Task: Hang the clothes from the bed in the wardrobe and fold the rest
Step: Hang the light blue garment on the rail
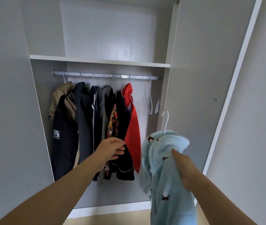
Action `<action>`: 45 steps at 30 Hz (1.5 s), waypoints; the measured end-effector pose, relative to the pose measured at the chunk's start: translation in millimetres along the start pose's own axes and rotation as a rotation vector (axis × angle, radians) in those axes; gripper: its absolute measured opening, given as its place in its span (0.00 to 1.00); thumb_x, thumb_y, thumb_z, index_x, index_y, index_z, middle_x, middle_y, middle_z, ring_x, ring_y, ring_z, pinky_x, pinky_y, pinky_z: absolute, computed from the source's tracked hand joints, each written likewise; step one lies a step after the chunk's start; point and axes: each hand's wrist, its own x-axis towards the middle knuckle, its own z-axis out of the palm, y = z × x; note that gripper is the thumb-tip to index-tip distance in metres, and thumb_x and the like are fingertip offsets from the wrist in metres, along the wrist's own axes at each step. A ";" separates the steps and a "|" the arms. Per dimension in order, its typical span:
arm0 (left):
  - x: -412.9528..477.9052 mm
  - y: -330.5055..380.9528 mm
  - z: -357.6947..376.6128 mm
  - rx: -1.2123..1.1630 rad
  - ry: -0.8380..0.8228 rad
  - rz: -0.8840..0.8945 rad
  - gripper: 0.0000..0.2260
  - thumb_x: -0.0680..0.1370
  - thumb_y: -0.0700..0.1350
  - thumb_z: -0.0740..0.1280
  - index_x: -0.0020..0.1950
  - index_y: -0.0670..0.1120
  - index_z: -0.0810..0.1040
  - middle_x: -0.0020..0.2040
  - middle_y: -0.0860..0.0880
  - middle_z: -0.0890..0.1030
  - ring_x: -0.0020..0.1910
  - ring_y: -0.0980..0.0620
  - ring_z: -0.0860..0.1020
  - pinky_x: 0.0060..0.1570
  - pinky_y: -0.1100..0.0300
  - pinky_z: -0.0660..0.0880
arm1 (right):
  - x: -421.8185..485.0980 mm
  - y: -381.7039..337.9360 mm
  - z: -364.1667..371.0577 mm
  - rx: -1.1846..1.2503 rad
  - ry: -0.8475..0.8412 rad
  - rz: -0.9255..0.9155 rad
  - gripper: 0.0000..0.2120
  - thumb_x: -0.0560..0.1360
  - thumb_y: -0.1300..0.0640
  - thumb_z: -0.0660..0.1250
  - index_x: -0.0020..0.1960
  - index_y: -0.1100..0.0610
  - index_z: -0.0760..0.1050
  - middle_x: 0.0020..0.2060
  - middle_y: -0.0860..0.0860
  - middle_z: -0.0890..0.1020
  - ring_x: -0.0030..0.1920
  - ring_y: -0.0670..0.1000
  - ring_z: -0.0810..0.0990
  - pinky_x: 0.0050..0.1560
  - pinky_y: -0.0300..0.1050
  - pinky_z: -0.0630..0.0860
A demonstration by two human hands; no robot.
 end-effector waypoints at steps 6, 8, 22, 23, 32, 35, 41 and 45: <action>50.8 -10.8 -11.3 0.042 0.041 -0.061 0.06 0.78 0.44 0.64 0.44 0.48 0.80 0.40 0.50 0.82 0.38 0.55 0.80 0.41 0.61 0.75 | 56.9 -5.8 13.3 -0.163 0.120 -0.033 0.12 0.81 0.51 0.54 0.53 0.58 0.73 0.48 0.56 0.78 0.50 0.56 0.76 0.54 0.52 0.74; 78.1 -10.1 -14.4 0.053 0.035 -0.058 0.06 0.78 0.44 0.64 0.45 0.48 0.79 0.41 0.49 0.82 0.38 0.54 0.80 0.42 0.61 0.75 | 80.1 -8.1 17.2 -0.200 0.128 -0.018 0.12 0.81 0.53 0.55 0.48 0.59 0.74 0.46 0.56 0.79 0.49 0.56 0.77 0.56 0.53 0.73; 340.9 37.0 7.4 0.315 -0.094 0.246 0.08 0.76 0.41 0.65 0.38 0.51 0.78 0.41 0.53 0.79 0.43 0.55 0.77 0.42 0.66 0.72 | 268.8 -45.2 89.7 -0.211 0.228 0.030 0.17 0.80 0.56 0.57 0.57 0.68 0.76 0.43 0.59 0.83 0.39 0.54 0.79 0.42 0.43 0.75; 359.6 38.7 11.6 0.370 -0.082 0.301 0.06 0.75 0.41 0.65 0.42 0.51 0.79 0.44 0.53 0.79 0.46 0.55 0.76 0.46 0.66 0.70 | 280.2 -50.4 93.3 -0.198 0.228 0.059 0.15 0.80 0.58 0.56 0.53 0.67 0.77 0.38 0.57 0.84 0.35 0.52 0.81 0.36 0.40 0.76; 467.0 60.2 37.7 1.054 -0.174 0.363 0.19 0.77 0.53 0.61 0.67 0.52 0.72 0.76 0.49 0.54 0.71 0.43 0.60 0.68 0.51 0.62 | 360.2 -82.3 117.4 -0.239 0.201 0.016 0.14 0.80 0.59 0.56 0.52 0.64 0.78 0.50 0.62 0.82 0.50 0.59 0.80 0.56 0.52 0.75; 478.9 55.8 36.4 1.442 -0.201 0.316 0.19 0.79 0.54 0.56 0.63 0.46 0.74 0.69 0.45 0.68 0.64 0.43 0.68 0.57 0.53 0.67 | 394.5 -90.1 119.0 -0.226 0.202 0.010 0.14 0.80 0.57 0.56 0.54 0.63 0.77 0.50 0.62 0.81 0.49 0.58 0.79 0.52 0.49 0.75; 503.6 59.3 3.8 1.415 -0.230 0.287 0.13 0.77 0.49 0.61 0.58 0.45 0.75 0.56 0.46 0.77 0.53 0.47 0.77 0.47 0.56 0.74 | 447.1 -115.8 135.8 -0.134 0.110 -0.008 0.13 0.80 0.60 0.54 0.56 0.62 0.76 0.45 0.57 0.80 0.45 0.56 0.78 0.48 0.48 0.76; 527.5 74.1 -0.2 1.328 -0.106 0.526 0.20 0.76 0.48 0.63 0.68 0.49 0.69 0.66 0.47 0.66 0.61 0.44 0.72 0.57 0.52 0.72 | 471.8 -143.2 147.6 -0.053 0.062 -0.034 0.12 0.79 0.63 0.55 0.53 0.62 0.77 0.43 0.58 0.80 0.42 0.56 0.78 0.44 0.47 0.77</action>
